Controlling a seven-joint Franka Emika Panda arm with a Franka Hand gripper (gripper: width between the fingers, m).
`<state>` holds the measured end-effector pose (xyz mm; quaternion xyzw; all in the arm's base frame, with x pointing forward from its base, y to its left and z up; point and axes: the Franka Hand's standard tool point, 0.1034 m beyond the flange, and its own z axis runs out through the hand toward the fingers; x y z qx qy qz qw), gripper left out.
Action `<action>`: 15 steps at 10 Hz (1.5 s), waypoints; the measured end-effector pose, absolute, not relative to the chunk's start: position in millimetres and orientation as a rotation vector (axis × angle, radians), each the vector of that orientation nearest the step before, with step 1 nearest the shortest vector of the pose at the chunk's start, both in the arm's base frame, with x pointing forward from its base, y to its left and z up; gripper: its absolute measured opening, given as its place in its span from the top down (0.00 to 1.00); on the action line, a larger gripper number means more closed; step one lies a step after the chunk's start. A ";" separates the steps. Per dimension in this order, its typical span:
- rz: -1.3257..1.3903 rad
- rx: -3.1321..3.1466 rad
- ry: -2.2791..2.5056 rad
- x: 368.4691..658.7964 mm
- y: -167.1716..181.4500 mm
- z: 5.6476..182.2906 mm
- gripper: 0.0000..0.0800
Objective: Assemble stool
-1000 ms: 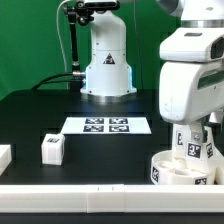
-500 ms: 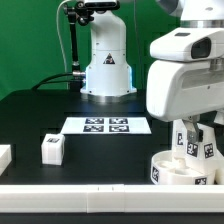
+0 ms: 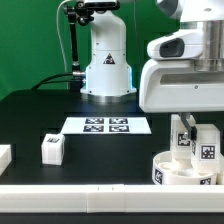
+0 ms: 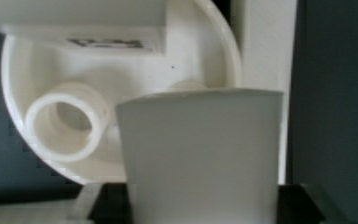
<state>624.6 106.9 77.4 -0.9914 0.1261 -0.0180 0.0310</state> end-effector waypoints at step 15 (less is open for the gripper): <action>0.113 -1.942 2.170 628.1 104.3 76.3 0.58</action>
Offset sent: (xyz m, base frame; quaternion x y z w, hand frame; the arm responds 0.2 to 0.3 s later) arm -0.0043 0.0049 -0.0054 0.0185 -0.0209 0.2286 0.9731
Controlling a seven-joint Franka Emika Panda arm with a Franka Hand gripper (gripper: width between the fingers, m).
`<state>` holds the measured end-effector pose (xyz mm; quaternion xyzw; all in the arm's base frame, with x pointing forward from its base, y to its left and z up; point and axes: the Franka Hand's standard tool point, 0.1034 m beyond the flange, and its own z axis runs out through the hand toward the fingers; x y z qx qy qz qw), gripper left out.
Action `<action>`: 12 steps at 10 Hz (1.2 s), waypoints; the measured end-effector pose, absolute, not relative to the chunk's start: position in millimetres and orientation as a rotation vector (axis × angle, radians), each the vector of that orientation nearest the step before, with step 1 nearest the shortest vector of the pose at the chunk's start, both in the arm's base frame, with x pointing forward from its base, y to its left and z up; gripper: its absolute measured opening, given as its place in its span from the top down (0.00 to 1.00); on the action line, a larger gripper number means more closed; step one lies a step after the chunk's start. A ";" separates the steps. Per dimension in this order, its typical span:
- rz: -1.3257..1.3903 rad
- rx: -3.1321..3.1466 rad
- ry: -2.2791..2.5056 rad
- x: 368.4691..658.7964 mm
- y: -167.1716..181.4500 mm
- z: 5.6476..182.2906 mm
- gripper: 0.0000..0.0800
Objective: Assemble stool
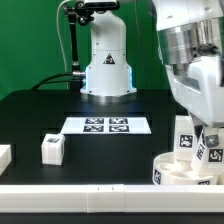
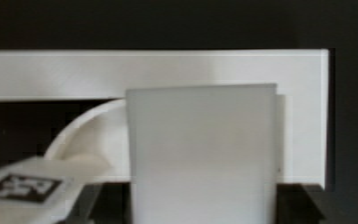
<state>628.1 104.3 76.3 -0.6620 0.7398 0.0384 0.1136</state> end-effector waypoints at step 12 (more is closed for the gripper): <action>0.116 -1.194 2.600 631.2 111.7 77.5 0.58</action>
Offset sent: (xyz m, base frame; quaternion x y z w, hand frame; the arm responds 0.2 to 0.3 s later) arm 0.0000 0.0000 0.0000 0.0000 0.0000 0.1296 0.9916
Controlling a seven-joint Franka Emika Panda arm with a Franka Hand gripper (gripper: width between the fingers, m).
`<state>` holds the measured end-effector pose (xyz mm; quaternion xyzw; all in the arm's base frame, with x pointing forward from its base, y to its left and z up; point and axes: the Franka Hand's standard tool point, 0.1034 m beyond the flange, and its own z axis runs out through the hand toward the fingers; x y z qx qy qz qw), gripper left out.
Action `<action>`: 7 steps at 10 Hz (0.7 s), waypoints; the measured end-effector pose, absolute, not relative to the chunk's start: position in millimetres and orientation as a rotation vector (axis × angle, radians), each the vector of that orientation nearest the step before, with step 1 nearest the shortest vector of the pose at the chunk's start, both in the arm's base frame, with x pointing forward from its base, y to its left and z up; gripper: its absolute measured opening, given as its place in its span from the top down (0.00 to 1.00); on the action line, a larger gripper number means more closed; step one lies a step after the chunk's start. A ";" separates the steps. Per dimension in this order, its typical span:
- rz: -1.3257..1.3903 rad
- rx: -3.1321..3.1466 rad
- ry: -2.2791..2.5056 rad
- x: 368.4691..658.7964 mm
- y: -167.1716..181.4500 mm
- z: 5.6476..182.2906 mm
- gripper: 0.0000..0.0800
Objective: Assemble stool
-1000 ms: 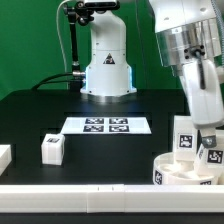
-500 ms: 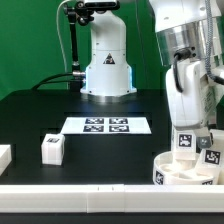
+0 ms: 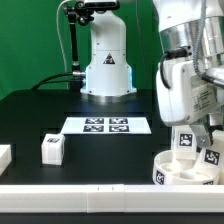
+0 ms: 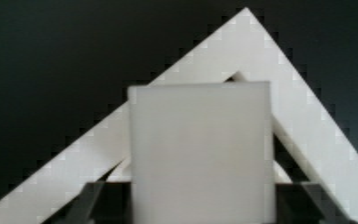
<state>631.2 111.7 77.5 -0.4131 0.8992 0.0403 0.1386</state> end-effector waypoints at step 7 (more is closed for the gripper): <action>0.076 -1.408 2.459 627.9 103.7 94.0 0.22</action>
Offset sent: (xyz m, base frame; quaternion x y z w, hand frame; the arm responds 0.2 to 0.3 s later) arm 0.0000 0.0000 0.0000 0.0000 0.0000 0.0000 1.0000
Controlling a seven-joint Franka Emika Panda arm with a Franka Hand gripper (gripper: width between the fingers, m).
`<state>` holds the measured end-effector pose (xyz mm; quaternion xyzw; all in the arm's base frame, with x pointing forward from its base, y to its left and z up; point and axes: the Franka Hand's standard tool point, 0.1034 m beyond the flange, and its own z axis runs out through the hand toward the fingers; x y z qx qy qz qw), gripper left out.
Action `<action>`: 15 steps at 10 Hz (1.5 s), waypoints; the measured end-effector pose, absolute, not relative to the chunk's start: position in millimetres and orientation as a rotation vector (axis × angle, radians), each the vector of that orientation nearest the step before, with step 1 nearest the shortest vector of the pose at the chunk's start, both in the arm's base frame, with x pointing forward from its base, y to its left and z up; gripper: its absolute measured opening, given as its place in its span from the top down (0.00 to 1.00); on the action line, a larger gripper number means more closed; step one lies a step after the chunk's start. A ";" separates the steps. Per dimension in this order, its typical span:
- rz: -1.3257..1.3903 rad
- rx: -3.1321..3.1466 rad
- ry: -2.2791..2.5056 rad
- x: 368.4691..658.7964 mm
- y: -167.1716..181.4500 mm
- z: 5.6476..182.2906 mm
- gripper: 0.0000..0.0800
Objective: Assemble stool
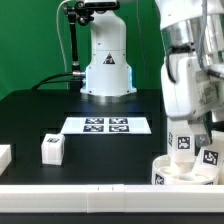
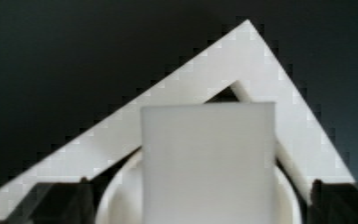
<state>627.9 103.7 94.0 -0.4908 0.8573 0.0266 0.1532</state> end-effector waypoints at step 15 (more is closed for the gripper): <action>-0.138 -2.064 2.028 610.3 -13.2 100.4 0.19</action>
Offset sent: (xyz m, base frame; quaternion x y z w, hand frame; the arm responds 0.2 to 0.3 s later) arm 0.0098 -0.0639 0.0135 0.0029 -0.0106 -0.1129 0.9935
